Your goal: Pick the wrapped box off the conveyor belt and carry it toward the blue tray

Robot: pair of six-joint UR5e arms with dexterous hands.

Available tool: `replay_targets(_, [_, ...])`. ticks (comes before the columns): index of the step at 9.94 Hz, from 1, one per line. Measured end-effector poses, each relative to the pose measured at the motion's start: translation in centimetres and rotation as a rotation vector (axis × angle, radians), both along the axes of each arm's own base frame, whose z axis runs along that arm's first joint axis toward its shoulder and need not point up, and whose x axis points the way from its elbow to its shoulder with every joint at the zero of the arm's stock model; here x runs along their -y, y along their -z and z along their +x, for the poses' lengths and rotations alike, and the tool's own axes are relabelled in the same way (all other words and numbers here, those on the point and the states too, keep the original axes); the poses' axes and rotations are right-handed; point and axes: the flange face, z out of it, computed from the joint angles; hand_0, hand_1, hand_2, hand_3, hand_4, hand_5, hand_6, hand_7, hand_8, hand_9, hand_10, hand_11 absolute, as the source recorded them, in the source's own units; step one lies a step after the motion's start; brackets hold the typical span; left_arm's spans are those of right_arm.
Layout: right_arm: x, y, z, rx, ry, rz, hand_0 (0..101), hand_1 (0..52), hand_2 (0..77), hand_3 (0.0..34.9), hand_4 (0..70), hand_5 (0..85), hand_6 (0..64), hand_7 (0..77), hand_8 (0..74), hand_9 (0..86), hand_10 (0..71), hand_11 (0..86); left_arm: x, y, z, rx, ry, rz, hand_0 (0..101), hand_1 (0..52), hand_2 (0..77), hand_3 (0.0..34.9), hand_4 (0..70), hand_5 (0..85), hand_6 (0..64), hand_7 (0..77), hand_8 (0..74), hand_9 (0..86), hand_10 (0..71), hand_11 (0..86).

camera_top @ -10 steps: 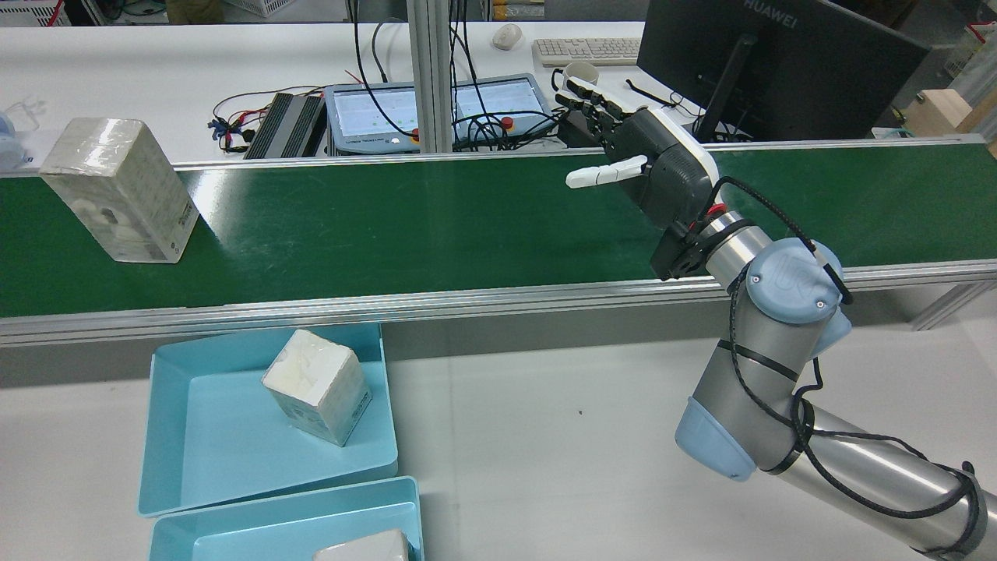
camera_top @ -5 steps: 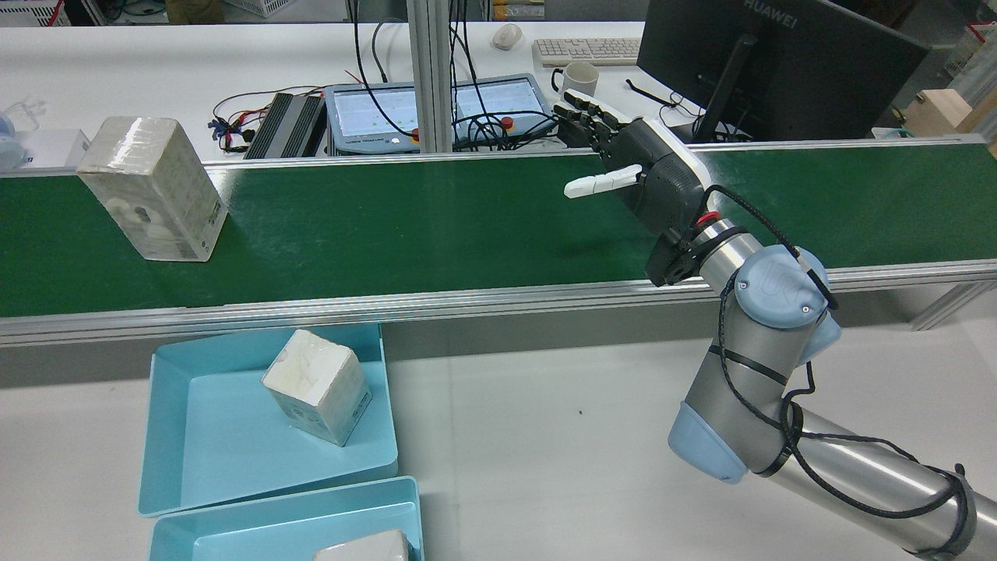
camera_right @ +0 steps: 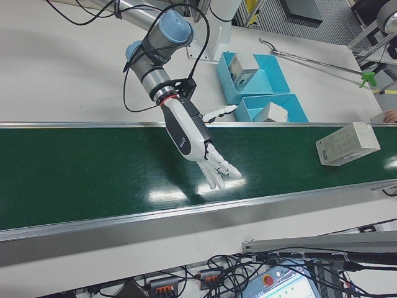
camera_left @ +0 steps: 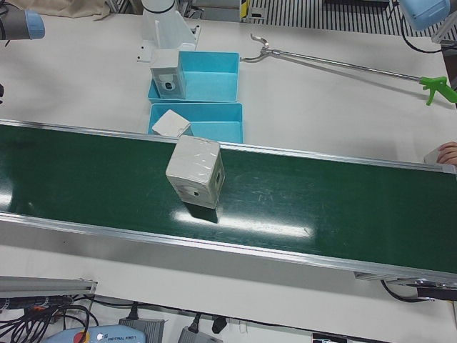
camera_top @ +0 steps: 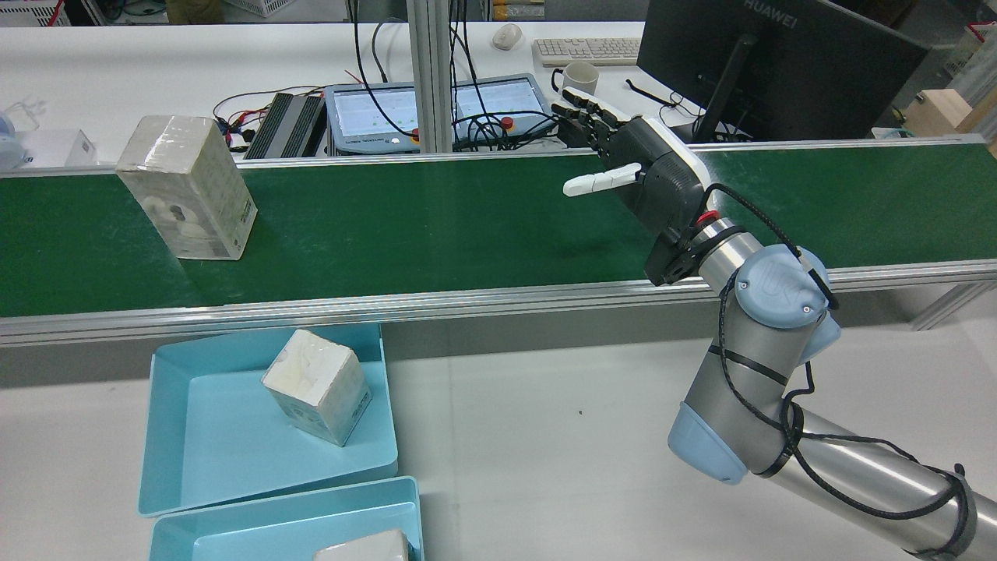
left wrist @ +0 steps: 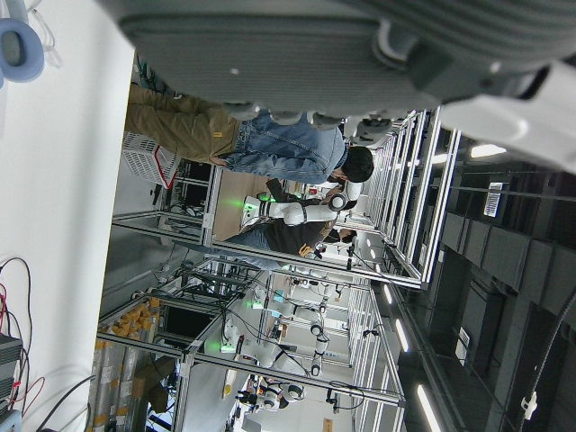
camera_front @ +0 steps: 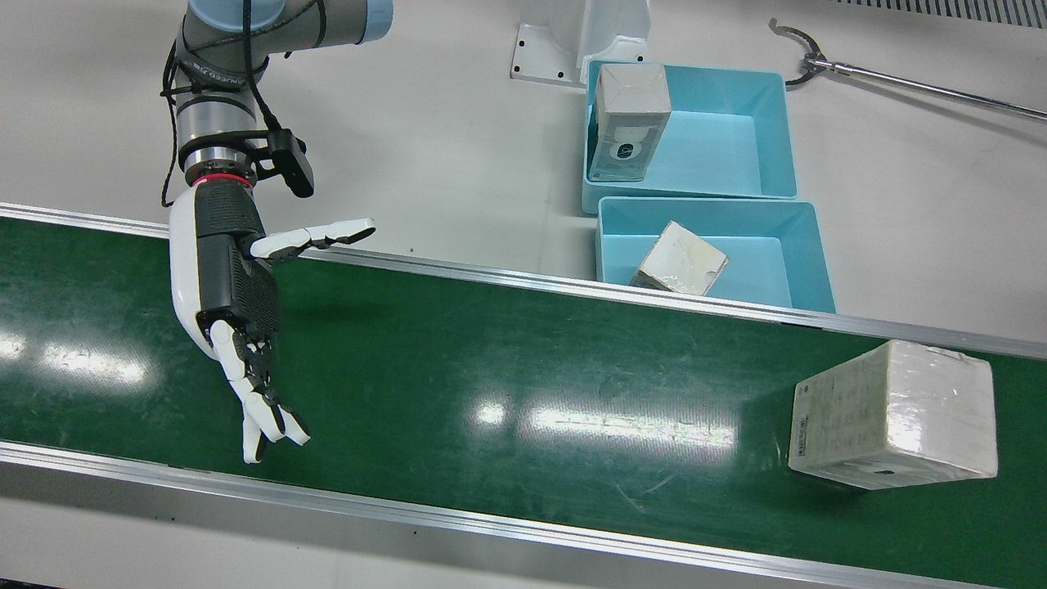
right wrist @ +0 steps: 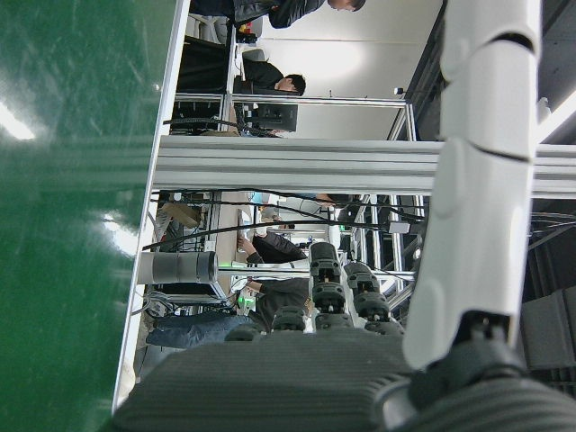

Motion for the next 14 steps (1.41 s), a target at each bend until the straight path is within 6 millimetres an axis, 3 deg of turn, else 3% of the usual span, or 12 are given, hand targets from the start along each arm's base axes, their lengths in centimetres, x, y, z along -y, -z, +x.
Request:
replay_targets(9, [-0.3,-0.7,-0.8,-0.008,0.014,-0.01,47,10.9,7.1,0.0,7.1,8.2,3.3,12.5,2.7,1.6,0.0,1.1,0.0,0.0,0.0,0.0,0.0,0.0,0,0.0,0.5,0.0,0.0,1.1,0.5,0.5,0.5,0.5,0.0,0.5])
replay_targets(14, [-0.5,0.0,-1.1,0.001,0.018,-0.001,46,10.9,7.1,0.0,9.3,9.3,3.8,14.2,2.7,1.6,0.0,1.1,0.0,0.0,0.0,0.0,0.0,0.0,0,0.0,1.1,0.0,0.5,1.1,0.5,0.5,0.5,0.5,0.0,0.5])
